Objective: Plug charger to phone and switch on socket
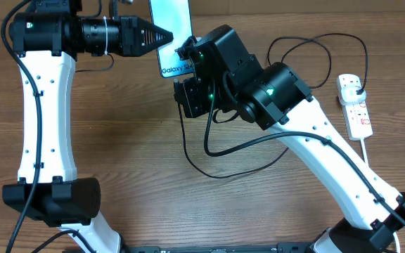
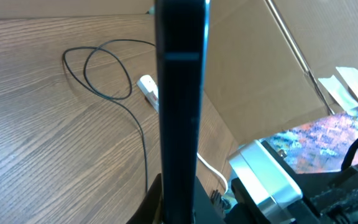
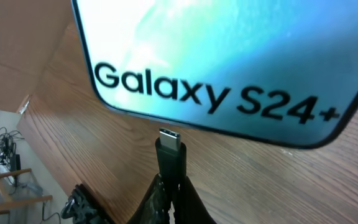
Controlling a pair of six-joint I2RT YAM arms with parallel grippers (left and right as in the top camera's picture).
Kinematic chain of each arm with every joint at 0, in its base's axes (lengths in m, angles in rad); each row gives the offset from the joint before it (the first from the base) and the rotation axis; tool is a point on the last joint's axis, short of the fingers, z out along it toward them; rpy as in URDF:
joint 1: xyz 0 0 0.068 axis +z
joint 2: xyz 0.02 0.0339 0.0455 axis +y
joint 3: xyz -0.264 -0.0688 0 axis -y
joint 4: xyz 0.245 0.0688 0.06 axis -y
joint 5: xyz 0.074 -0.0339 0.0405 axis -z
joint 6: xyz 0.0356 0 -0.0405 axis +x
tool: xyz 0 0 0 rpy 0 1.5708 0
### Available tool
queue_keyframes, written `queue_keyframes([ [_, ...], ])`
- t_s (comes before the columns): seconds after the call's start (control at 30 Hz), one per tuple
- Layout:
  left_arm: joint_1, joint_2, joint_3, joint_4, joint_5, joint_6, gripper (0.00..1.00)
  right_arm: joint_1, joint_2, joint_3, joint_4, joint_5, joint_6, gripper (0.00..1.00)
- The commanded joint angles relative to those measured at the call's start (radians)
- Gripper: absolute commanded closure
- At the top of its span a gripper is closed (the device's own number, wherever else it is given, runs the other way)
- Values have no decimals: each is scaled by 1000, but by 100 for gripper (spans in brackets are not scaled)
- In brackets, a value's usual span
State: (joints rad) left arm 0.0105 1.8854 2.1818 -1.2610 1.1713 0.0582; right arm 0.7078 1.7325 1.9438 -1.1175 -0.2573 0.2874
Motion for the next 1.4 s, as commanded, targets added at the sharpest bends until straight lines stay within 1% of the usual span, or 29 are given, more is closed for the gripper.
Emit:
queue_keyframes([
  [0.0, -5, -9, 6, 1, 53, 54, 96, 3, -16, 15, 10, 12, -5, 96],
  [0.2, -3, -9, 6, 2, 54, 48, 96, 3, -16, 15, -2, 51, -4, 96],
  [0.7, -3, -9, 6, 5, 82, 40, 96, 3, -16, 15, -6, 55, -5, 96],
  [1.37, -3, -9, 6, 5, 78, 77, 96, 3, -16, 15, -5, 58, -9, 96],
])
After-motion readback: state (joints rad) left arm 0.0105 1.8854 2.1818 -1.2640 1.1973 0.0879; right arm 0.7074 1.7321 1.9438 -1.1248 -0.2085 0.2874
